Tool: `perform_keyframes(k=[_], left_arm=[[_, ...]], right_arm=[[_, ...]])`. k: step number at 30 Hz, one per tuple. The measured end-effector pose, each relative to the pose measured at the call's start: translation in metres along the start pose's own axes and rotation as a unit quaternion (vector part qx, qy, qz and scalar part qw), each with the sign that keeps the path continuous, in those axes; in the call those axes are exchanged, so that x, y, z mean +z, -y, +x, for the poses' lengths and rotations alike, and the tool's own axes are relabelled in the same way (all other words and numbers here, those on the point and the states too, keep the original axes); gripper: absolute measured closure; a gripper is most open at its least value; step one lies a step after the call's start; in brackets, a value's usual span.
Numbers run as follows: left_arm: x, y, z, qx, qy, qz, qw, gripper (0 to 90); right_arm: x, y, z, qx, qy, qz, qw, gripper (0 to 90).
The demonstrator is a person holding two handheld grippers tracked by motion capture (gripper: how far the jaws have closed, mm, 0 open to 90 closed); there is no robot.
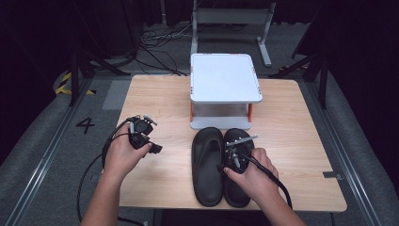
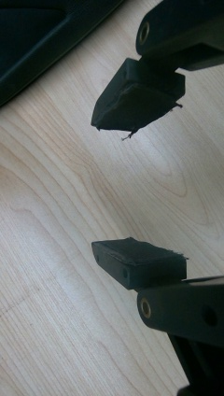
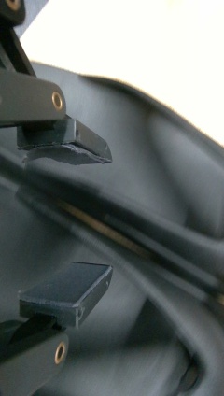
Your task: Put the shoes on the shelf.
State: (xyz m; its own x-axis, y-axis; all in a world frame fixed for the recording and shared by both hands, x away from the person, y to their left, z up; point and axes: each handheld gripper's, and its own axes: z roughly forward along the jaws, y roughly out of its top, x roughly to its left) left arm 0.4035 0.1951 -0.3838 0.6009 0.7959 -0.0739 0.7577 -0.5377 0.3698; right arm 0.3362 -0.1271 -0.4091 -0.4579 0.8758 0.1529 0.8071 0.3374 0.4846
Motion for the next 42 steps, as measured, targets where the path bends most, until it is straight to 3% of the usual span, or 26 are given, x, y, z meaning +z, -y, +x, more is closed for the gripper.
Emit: perform_keyframes(k=[7,14,17,21,25,29,33,35,42], left_arm=[[0.003,0.0,0.001,0.0,-0.001,0.003,1.0,35.7],[0.007,-0.001,0.0,0.001,0.001,0.009,1.0,35.7],[0.008,-0.002,-0.001,0.004,0.002,0.011,0.9999,35.7],[0.009,-0.002,-0.002,0.009,0.001,0.011,0.9999,35.7],[0.01,-0.002,-0.003,0.008,0.001,0.012,0.9999,35.6],[0.012,-0.002,-0.003,0.009,0.001,0.015,0.9999,35.7],[0.012,-0.002,-0.002,0.007,0.0,0.014,0.9999,35.7],[0.012,-0.002,-0.002,0.006,0.002,0.013,0.9999,35.7],[0.012,-0.001,0.0,0.007,0.0,0.012,0.9999,35.9]], right_arm=[[0.018,0.001,0.0,-0.008,0.012,0.018,0.9997,40.3],[0.022,-0.002,0.004,-0.018,0.019,0.03,0.9992,50.1],[0.022,-0.002,0.004,-0.012,0.023,0.029,0.9992,63.4],[0.023,-0.006,0.003,0.017,0.019,0.038,0.9989,66.8],[0.022,-0.005,0.004,0.038,0.02,0.032,0.9986,71.9],[0.021,-0.006,0.002,0.042,0.017,0.024,0.9987,77.4],[0.016,-0.01,0.002,0.049,-0.003,0.01,0.9987,77.8],[0.013,-0.013,0.002,0.045,0.016,0.005,0.9988,77.8],[0.001,-0.021,-0.011,0.062,0.031,-0.024,0.9973,77.7]])
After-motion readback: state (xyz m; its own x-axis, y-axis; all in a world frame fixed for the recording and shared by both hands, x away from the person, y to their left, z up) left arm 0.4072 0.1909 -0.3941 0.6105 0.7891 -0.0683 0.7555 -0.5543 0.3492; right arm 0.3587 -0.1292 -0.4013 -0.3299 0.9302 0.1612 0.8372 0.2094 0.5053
